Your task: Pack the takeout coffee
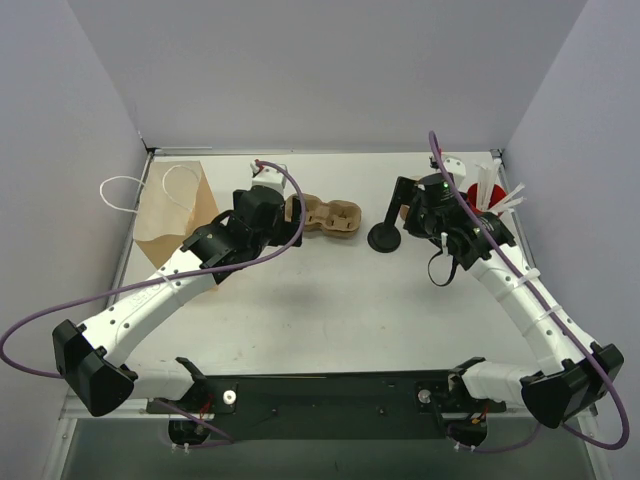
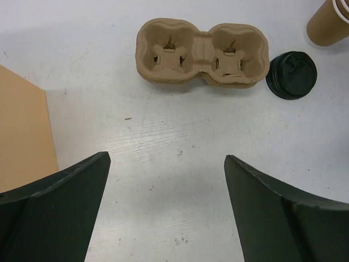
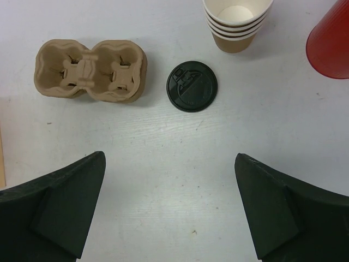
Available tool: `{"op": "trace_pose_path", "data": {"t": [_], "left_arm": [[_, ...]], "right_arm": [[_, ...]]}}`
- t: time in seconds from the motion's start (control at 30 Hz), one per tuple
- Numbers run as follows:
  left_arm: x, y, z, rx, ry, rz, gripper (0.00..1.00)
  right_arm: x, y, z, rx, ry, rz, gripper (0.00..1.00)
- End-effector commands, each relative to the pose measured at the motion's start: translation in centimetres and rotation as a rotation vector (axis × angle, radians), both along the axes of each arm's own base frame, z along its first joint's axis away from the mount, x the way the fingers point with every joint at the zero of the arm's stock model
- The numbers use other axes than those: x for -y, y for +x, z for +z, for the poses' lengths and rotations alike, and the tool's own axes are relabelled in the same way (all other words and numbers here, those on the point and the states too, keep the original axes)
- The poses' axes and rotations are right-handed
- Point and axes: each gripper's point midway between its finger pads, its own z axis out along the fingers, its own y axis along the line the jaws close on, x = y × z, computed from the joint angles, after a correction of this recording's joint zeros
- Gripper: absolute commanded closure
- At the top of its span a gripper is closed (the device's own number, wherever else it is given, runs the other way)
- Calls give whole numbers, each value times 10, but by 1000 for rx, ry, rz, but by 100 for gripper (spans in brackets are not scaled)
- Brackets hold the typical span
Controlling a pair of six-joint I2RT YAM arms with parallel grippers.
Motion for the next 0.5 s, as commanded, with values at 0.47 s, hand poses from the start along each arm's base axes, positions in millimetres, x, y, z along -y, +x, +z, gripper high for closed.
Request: {"op": "trace_pose_path", "data": {"t": [0.47], "left_arm": [[0,0,0,-22,8,-49,3]], "right_arm": [[52,44,1,-93,-97,-141,20]]}}
